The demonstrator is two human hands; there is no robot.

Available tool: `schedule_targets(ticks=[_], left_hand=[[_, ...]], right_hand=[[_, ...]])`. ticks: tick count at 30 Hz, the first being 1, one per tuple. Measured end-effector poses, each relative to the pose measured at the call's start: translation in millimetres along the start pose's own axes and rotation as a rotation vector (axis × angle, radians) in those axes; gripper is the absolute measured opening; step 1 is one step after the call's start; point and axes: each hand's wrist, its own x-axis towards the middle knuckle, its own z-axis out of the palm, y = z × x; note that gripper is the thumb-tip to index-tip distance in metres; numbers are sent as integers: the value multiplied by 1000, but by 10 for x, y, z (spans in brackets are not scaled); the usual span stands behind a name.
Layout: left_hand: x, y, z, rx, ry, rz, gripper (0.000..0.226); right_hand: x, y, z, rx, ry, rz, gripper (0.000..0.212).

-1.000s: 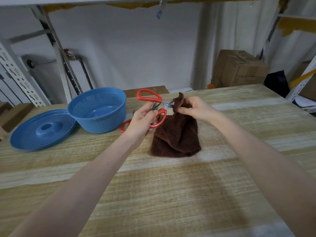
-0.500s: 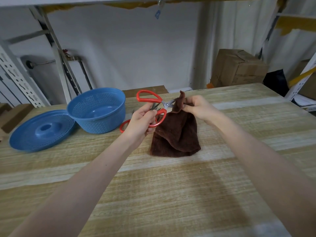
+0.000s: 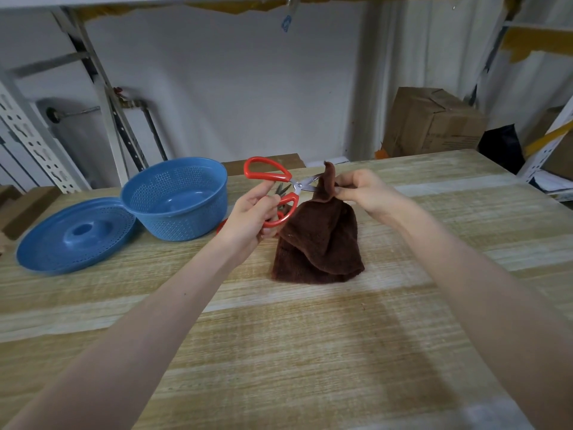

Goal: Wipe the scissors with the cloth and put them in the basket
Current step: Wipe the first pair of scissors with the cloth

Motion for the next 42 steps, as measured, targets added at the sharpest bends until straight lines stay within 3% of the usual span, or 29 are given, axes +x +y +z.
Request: schedule_targets(ticks=[3, 7, 14, 19, 25, 30, 34, 39, 42], left_hand=[[9, 51, -46, -9, 12, -10, 42], [55, 73, -211, -56, 112, -7, 47], [143, 18, 149, -49, 237, 32, 53], [174, -51, 345, 2, 245, 90, 40], [98, -73, 431, 69, 227, 94, 41], [110, -63, 360, 52, 220, 103, 39], [126, -68, 305, 92, 265, 84, 52], [76, -51, 340, 173, 213, 97, 47], [4, -49, 388, 213, 160, 150, 38]], right_hand=[[17, 86, -67, 80, 71, 24, 15], [-67, 184, -162, 359, 216, 72, 21], [-31, 22, 450, 865, 297, 125, 19], [-10, -157, 731, 903, 285, 102, 14], [-19, -205, 777, 975, 278, 245, 15], [-40, -42, 708, 986, 200, 211, 38], [-31, 53, 684, 950, 253, 175, 26], [-23, -19, 743, 984, 293, 182, 20], [-3, -72, 842, 1066, 309, 223, 35]])
